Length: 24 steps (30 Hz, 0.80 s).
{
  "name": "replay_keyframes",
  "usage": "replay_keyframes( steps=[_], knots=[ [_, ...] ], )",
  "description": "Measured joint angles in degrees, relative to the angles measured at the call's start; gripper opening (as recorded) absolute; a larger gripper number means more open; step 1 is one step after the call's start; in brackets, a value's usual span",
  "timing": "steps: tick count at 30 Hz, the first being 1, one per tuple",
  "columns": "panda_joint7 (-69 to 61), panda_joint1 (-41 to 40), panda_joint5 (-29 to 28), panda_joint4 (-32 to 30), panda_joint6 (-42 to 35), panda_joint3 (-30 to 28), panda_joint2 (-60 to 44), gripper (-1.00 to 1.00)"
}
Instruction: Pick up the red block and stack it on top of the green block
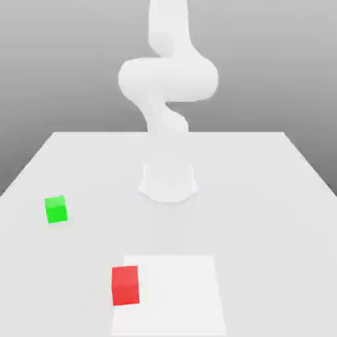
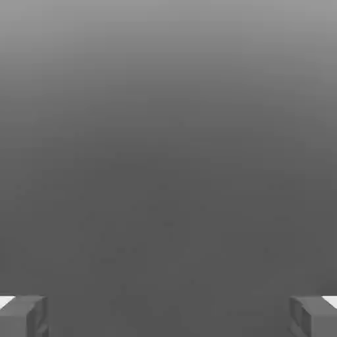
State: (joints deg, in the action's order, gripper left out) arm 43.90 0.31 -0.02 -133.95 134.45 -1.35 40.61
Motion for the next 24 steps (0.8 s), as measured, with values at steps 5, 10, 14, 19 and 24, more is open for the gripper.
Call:
replay_keyframes(
  steps=[5, 10, 14, 19, 24],
  knots=[
    [-4.1, 0.6, 0.1, -4.4, 5.5, -2.8, -10.7, 0.0],
    [-8.4, 0.7, 0.7, -8.8, 10.8, -5.2, -21.1, 0.0],
    [-12.0, 0.4, 1.4, -12.2, 15.0, -6.8, -29.4, 0.0],
    [-16.4, -0.8, 2.1, -16.5, 20.3, -8.0, -39.8, 0.0],
    [-20.1, -2.5, 4.3, -18.0, 27.2, -6.8, -50.2, 0.0]
  ],
)
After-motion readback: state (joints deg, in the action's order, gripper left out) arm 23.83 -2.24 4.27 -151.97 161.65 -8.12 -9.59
